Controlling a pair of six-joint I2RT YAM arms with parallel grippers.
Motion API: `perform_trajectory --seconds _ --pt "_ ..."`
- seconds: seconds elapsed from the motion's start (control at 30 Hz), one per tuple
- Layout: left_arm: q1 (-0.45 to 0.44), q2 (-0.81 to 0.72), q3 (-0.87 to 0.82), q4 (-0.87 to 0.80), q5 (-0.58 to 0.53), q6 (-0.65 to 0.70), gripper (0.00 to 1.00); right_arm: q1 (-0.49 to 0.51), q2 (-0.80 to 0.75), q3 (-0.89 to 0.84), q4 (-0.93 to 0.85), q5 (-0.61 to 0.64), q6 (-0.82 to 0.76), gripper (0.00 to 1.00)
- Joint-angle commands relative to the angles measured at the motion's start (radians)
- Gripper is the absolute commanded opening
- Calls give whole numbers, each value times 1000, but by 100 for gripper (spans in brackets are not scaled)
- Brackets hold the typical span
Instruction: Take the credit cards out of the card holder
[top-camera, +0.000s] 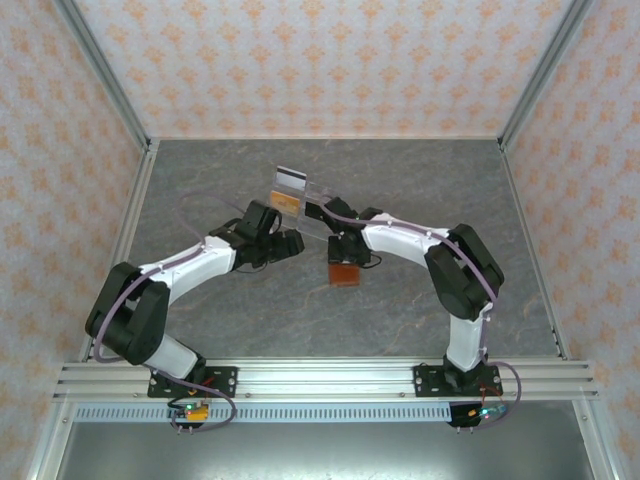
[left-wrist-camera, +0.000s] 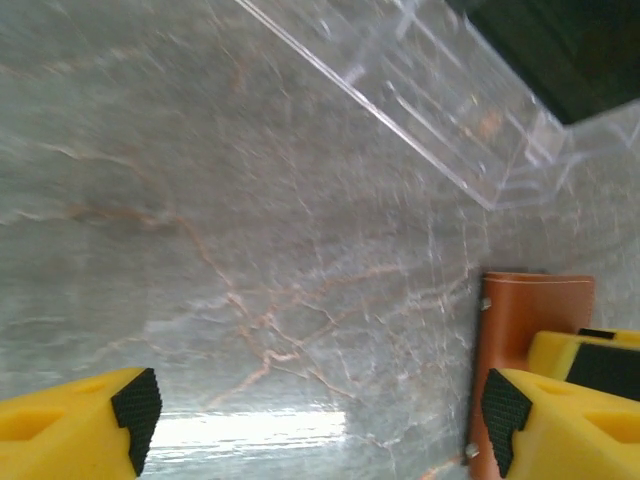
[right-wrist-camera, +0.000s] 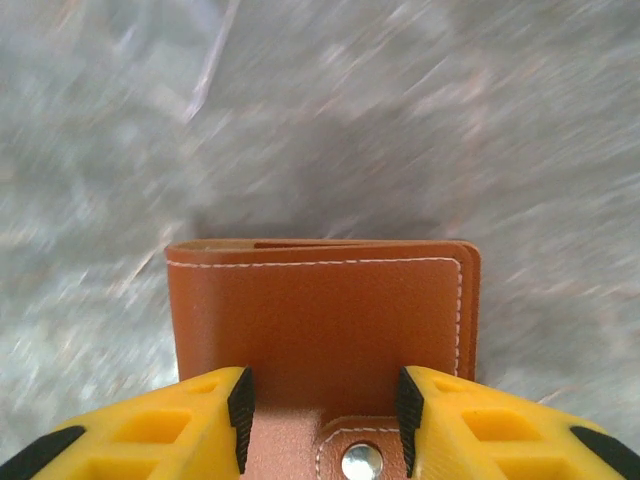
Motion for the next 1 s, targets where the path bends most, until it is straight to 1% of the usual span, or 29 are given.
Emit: perform_trajectory --seconds 0.0,0.1,0.2,0.33,0.47,0.6,0.77,0.97 --pt "-33 10 -28 73 63 -58 82 1 -57 -6 -115 -28 -69 45" --pt "-63 17 -46 113 91 -82 75 2 -85 18 -156 -16 -94 48" --pt "-79 23 -58 144 111 -111 70 2 -80 35 -189 -24 -92 49" --pt "-84 49 -72 201 147 -142 65 2 -53 29 -184 -55 -78 49" --pt "-85 90 -78 260 207 -165 58 2 -22 41 -159 -103 -72 48" --pt "-86 110 -81 284 239 -166 52 2 10 56 -163 -104 -70 48" --pt "-89 145 -95 344 283 -188 47 -1 40 52 -167 -72 -67 43" --pt "-95 166 -103 392 301 -201 47 -19 41 23 -142 -79 -80 34"
